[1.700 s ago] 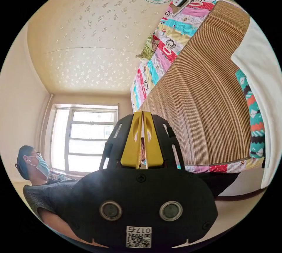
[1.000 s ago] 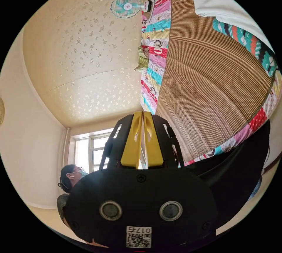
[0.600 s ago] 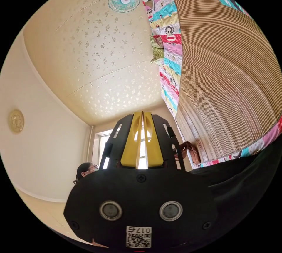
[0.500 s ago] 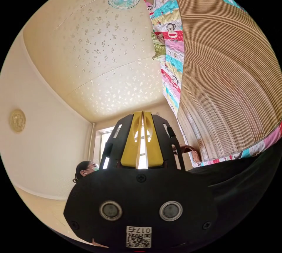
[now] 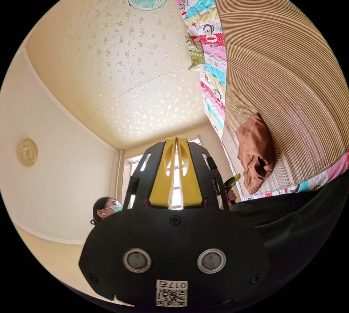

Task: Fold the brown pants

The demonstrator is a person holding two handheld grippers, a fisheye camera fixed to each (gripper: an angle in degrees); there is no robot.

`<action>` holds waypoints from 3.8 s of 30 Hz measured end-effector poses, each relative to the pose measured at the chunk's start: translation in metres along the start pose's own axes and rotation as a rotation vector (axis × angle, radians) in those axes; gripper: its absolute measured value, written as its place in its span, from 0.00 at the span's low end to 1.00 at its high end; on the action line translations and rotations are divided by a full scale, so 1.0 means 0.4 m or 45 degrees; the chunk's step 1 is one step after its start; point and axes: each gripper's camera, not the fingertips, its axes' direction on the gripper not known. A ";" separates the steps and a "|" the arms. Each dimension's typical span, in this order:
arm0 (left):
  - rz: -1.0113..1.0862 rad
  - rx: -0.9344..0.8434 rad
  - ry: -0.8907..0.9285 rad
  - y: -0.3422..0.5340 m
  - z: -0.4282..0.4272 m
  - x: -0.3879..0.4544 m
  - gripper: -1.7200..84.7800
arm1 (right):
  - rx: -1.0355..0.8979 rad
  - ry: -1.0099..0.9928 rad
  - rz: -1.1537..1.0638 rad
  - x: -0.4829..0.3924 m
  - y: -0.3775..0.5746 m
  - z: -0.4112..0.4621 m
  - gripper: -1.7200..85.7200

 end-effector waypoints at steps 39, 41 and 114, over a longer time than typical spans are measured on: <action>1.651 -0.105 0.392 0.231 -0.493 0.609 0.08 | -0.990 0.336 -0.402 0.192 -0.135 0.429 0.09; 1.829 -0.217 0.598 0.255 -0.446 0.673 0.08 | -1.062 0.410 -0.543 0.200 -0.102 0.507 0.17; 0.644 -0.110 0.634 0.401 -0.111 0.937 0.21 | -1.647 0.319 -1.594 0.694 1.035 0.687 0.05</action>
